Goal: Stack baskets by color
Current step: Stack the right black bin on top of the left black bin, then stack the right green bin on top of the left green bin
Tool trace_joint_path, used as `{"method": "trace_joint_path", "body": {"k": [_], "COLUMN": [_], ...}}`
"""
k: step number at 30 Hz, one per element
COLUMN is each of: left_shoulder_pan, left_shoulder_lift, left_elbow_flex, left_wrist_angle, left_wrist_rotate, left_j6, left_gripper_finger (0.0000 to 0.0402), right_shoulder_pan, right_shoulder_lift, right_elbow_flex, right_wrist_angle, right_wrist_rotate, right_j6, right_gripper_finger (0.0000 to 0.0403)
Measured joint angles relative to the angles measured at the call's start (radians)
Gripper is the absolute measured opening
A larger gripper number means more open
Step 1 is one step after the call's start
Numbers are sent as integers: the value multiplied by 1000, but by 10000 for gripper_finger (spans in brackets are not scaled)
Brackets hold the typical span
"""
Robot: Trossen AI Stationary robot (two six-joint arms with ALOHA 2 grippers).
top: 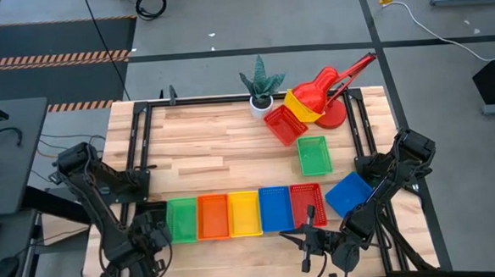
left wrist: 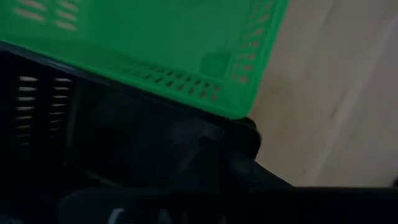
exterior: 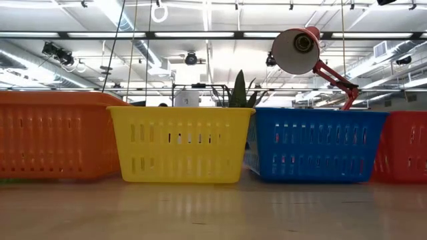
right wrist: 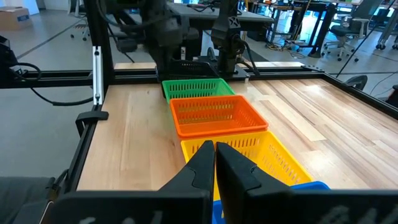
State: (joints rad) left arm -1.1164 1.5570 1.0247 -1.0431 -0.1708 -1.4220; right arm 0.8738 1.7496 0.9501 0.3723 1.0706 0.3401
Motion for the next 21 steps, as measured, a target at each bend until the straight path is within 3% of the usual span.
{"method": "trace_joint_path", "body": {"k": [4,11,15,21], "left_shoulder_pan": [0,-1,-1,0], "left_shoulder_lift": [0,-3,-3,0], "left_elbow_flex": [-16,136,181,179], "left_wrist_angle": [-19,-217,-203,-92], "left_wrist_rotate": [49,25,-145,-584], "left_j6": [2,-8,-6,-4], "left_gripper_finger": [4,4,4,7], "right_shoulder_pan": [0,-5,-5,-35], "right_shoulder_lift": [0,0,0,-31], "right_elbow_flex": [0,0,0,0], "right_wrist_angle": [0,0,-2,3], "right_wrist_rotate": [0,0,-2,30], "right_j6": [-2,-2,6,7], "right_gripper_finger": [20,20,20,20]}}
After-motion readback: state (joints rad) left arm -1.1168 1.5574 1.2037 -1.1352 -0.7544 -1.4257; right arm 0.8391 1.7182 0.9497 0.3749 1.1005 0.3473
